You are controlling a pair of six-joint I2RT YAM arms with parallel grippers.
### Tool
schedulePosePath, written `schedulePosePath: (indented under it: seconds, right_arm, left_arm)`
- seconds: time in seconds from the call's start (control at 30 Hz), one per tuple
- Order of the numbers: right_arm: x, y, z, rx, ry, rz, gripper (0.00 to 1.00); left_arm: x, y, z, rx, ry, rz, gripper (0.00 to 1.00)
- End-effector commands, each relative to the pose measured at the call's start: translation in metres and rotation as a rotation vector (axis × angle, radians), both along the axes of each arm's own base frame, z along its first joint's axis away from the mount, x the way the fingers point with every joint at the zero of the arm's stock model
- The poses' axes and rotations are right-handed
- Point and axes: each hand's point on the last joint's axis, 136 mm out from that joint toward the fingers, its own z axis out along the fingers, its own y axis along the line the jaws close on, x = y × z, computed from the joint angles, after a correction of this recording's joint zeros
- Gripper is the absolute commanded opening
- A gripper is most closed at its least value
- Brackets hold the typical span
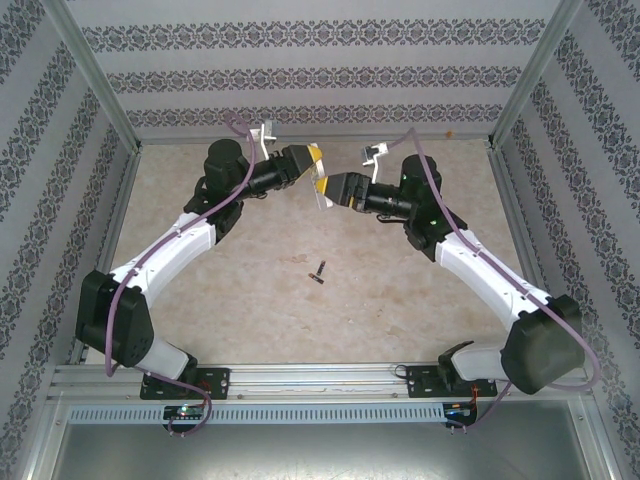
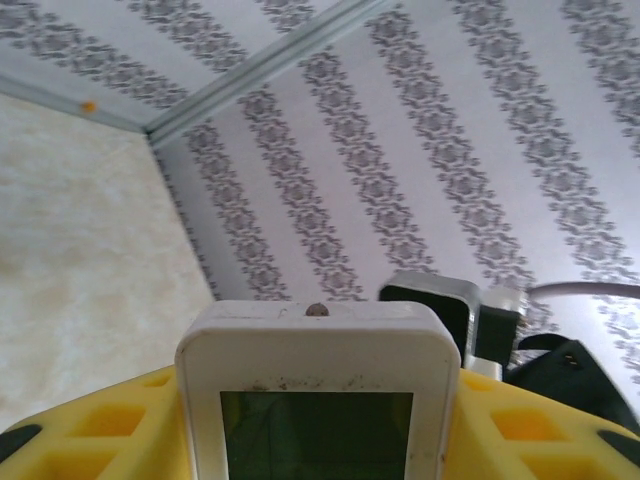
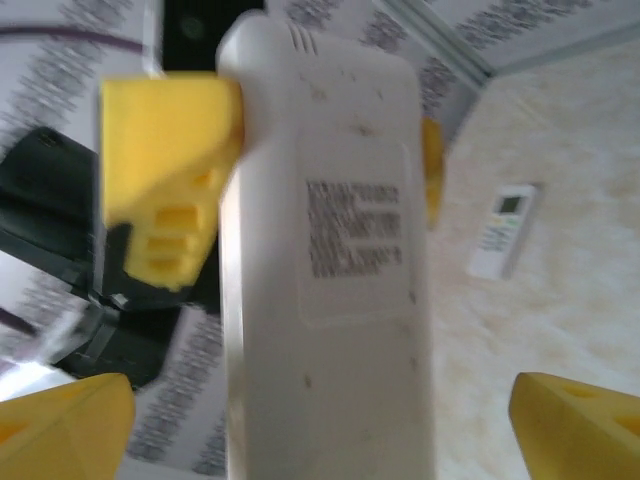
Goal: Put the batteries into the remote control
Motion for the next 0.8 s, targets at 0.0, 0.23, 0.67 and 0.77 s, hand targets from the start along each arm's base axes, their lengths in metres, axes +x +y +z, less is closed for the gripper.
schedulePosePath:
  seconds: [0.0, 0.23, 0.67, 0.77]
  right_arm:
    - [0.003, 0.0, 0.029, 0.18, 0.024, 0.047, 0.87]
    - [0.004, 0.015, 0.028, 0.179, 0.051, 0.097, 0.63]
    - [0.007, 0.005, 0.018, 0.002, -0.166, -0.007, 0.35]
    - [0.02, -0.012, -0.017, -0.327, -0.316, -0.155, 0.34]
  left_arm:
    - [-0.015, -0.005, 0.034, -0.11, -0.094, -0.077, 0.42]
    - [-0.016, -0.01, 0.031, -0.15, -0.073, -0.096, 0.41]
    - [-0.008, 0.005, 0.017, 0.016, -0.088, 0.056, 0.83]
    - [-0.006, 0.034, -0.01, 0.234, -0.012, 0.235, 0.9]
